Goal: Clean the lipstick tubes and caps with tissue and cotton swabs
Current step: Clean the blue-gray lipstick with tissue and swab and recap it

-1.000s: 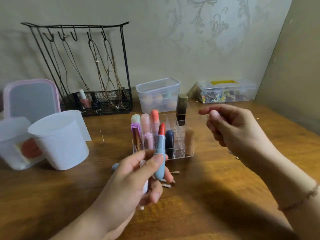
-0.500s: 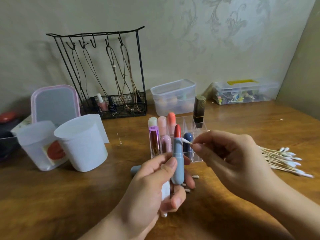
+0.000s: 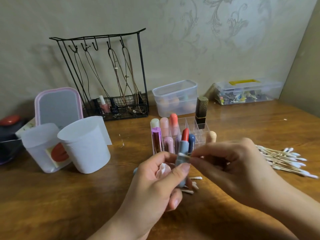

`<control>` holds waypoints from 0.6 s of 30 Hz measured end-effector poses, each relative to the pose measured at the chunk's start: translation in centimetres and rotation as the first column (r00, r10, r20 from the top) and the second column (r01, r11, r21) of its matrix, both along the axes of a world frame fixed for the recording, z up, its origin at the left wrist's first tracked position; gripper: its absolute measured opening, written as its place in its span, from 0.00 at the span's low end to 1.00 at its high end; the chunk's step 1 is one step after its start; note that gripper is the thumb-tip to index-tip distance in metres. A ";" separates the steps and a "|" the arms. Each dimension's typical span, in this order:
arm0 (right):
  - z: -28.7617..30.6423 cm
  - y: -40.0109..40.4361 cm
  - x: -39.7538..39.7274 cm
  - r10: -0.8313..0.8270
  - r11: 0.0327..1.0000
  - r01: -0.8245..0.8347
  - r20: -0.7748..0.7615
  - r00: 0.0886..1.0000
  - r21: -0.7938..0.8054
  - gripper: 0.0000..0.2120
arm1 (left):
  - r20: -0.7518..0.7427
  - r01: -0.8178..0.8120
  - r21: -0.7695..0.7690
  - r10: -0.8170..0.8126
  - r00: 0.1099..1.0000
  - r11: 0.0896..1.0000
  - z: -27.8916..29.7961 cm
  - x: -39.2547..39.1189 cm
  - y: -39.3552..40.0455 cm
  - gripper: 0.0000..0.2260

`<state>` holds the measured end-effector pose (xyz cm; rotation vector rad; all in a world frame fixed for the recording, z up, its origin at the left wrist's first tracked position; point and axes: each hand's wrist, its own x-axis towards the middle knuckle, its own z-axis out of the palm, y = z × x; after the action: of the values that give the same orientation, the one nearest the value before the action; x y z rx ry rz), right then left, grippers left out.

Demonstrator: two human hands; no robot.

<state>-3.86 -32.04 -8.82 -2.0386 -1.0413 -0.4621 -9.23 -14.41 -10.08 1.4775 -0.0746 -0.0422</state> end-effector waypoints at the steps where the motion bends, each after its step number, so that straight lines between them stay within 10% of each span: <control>1: 0.1 0.0 0.0 -0.018 1.000 0.018 0.022 1.000 0.001 0.02 | 0.027 -0.011 0.030 0.010 1.000 0.999 0.0 0.0 0.0 0.12; 18: 0.5 0.2 -0.8 -0.116 0.992 0.122 0.164 0.980 -0.027 0.02 | 0.398 -0.370 0.444 0.190 0.897 0.816 -0.1 -0.2 0.0 0.12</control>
<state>-4.65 -31.88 -8.37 -2.1320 -1.0334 -0.6855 -9.47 -14.37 -10.14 2.0081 -0.1246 0.4762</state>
